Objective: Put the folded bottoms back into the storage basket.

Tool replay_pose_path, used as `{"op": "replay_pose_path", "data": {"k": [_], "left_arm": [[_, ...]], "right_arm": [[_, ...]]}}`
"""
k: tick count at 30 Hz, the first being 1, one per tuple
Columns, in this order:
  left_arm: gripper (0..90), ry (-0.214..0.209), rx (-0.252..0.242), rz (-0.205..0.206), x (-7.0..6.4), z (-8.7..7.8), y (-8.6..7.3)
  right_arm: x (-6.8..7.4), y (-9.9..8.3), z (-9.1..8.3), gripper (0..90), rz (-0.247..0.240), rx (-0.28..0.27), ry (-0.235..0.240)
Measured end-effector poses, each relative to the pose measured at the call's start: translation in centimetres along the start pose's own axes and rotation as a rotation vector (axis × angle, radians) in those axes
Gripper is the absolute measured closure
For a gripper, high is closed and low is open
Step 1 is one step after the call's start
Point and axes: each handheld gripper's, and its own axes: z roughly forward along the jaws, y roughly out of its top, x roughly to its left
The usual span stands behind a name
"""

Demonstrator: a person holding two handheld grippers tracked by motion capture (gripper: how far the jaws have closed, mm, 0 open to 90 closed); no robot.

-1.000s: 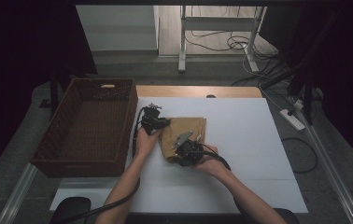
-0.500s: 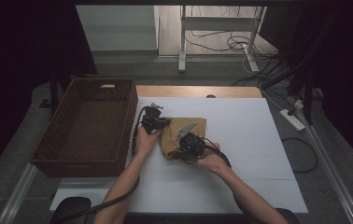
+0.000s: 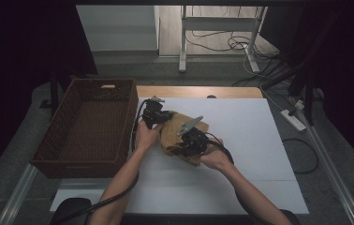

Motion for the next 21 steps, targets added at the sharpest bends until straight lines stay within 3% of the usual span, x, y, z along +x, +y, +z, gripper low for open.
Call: {"op": "replay_pose_path", "data": {"k": [10, 21], "left_arm": [[78.0, 0.006, -0.041, 0.012, -0.3, -2.8, 2.5], [78.0, 0.027, -0.053, 0.020, -0.1, -5.4, 4.8]], "right_arm": [[0.0, 1.9, -1.5, 74.8, -0.028, -0.054, 0.025], [0.2, 4.6, -2.4, 74.8, -0.052, -0.091, 0.025]]}}
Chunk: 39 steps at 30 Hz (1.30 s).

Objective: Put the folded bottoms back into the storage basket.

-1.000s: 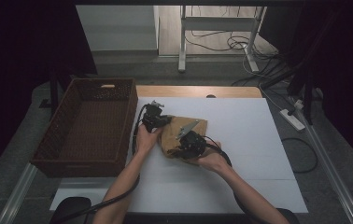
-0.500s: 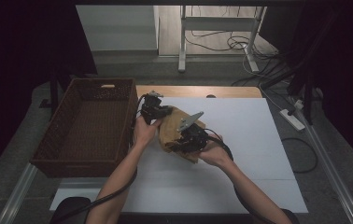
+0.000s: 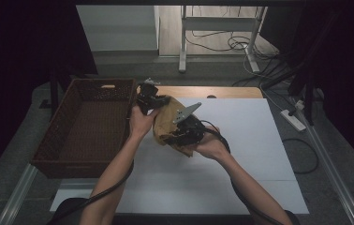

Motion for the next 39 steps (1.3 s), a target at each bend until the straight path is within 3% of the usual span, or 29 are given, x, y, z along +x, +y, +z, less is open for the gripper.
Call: {"op": "replay_pose_path", "data": {"k": [12, 39], "left_arm": [[78.0, 0.015, -0.032, -0.012, 2.0, -3.3, 0.6], [78.3, 0.101, -0.088, -0.049, 7.3, -10.5, -0.6]], "right_arm": [[0.4, 3.3, 0.7, 74.8, -0.033, -0.027, 0.020], [1.5, 9.5, 4.6, 74.8, -0.092, -0.076, 0.071]]}}
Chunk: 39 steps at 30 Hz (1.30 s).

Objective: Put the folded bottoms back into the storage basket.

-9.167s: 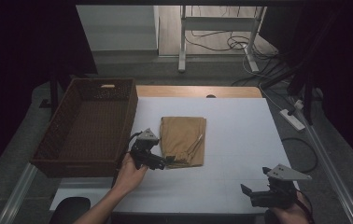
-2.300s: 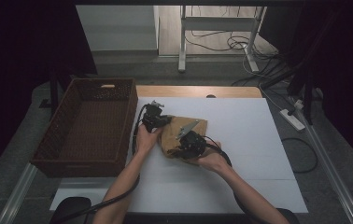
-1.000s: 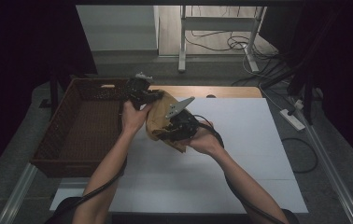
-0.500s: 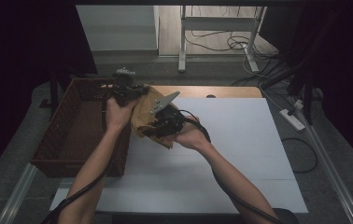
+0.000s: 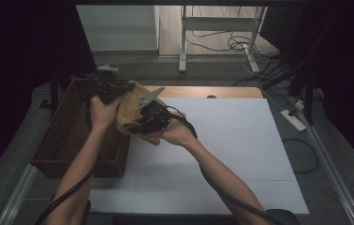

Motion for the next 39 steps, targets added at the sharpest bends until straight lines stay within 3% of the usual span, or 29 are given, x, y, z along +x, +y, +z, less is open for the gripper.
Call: {"op": "replay_pose_path", "data": {"k": [19, 39], "left_arm": [[78.3, 0.075, -0.066, -0.062, 4.4, -4.7, -0.2], [78.2, 0.139, -0.088, -0.089, 7.5, -8.4, -1.0]], "right_arm": [[0.0, 4.3, 3.4, 74.7, -0.042, -0.044, 0.017], [1.0, 7.8, 7.0, 74.6, -0.064, -0.067, 0.021]]}}
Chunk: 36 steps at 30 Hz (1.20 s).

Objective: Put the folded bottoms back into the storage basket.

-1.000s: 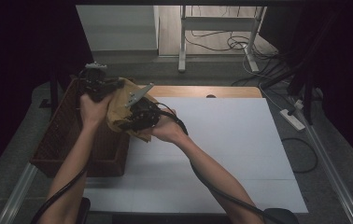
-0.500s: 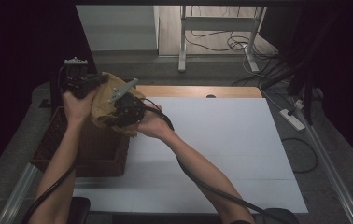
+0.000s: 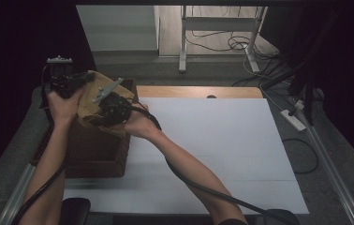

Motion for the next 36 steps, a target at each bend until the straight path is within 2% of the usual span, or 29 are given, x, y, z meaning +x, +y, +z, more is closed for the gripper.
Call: {"op": "replay_pose_path", "data": {"k": [10, 21, 29, 30, 31, 33, 34, 36], "left_arm": [[78.1, 0.017, 0.022, -0.013, 1.7, -0.5, -1.3], [77.7, 0.032, 0.099, -0.013, 2.6, 1.1, -3.7], [75.8, 0.035, 0.168, 0.011, 2.4, 3.1, -5.2], [73.6, 0.031, 0.181, 0.011, 2.4, 3.3, -5.3], [68.7, 0.043, 0.199, 0.017, 2.4, 3.7, -5.4], [49.5, 0.069, 0.196, 0.026, 2.4, 3.9, -5.3], [43.8, 0.071, 0.193, 0.018, 2.4, 3.9, -5.2], [34.6, 0.057, 0.175, -0.009, 2.7, 3.7, -4.9]], "right_arm": [[0.5, 0.4, 2.3, 74.5, 0.005, 0.000, 0.006], [0.6, -1.1, 4.6, 74.2, 0.029, 0.040, 0.022], [0.7, -2.7, 6.1, 73.7, 0.045, 0.086, 0.024], [0.8, -2.8, 6.2, 72.7, 0.043, 0.096, 0.022], [0.8, -3.0, 6.4, 70.2, 0.048, 0.096, 0.021], [0.8, -3.2, 6.6, 57.0, 0.068, 0.104, 0.033], [0.8, -3.2, 6.6, 50.0, 0.075, 0.092, 0.025], [0.7, -3.2, 6.3, 43.7, 0.077, 0.082, 0.000]]}}
